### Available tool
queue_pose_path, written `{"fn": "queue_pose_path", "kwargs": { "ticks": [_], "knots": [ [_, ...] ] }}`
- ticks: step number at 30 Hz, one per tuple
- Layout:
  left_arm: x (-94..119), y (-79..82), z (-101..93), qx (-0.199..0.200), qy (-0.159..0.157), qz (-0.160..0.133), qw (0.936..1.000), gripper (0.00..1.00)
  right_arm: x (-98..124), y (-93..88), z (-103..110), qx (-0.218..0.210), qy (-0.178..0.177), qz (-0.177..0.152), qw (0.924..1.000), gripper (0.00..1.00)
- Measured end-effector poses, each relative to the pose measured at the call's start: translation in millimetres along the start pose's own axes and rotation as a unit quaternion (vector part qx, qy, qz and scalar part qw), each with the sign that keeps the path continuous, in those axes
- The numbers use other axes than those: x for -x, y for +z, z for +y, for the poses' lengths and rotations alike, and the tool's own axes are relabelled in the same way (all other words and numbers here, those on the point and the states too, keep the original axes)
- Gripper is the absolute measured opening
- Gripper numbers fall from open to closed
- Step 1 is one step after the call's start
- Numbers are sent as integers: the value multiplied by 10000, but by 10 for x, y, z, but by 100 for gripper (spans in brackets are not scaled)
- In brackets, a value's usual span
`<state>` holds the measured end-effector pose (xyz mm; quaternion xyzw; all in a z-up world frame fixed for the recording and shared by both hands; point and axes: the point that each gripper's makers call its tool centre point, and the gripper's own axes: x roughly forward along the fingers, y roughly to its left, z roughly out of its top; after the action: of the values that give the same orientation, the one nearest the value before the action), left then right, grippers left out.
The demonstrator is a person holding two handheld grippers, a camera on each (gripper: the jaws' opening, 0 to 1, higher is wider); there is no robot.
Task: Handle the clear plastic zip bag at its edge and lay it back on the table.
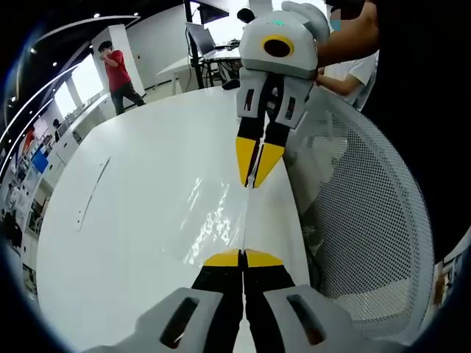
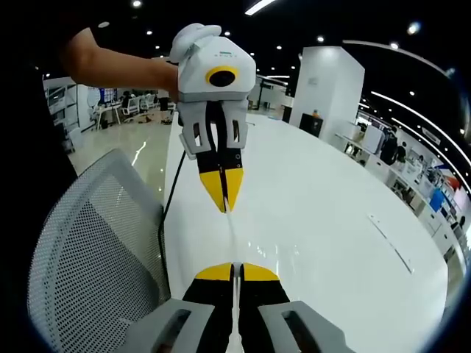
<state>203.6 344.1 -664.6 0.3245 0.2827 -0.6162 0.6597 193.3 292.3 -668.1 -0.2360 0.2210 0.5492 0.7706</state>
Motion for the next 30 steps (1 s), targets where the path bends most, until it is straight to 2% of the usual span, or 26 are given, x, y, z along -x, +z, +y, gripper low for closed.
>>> {"fn": "queue_pose_path", "kwargs": {
  "ticks": [30],
  "knots": [
    [21, -27, -13, 34, 8, 6, 10000, 0, -21, 0, 29, 18, 75, -19, 10000, 0]
  ]
}}
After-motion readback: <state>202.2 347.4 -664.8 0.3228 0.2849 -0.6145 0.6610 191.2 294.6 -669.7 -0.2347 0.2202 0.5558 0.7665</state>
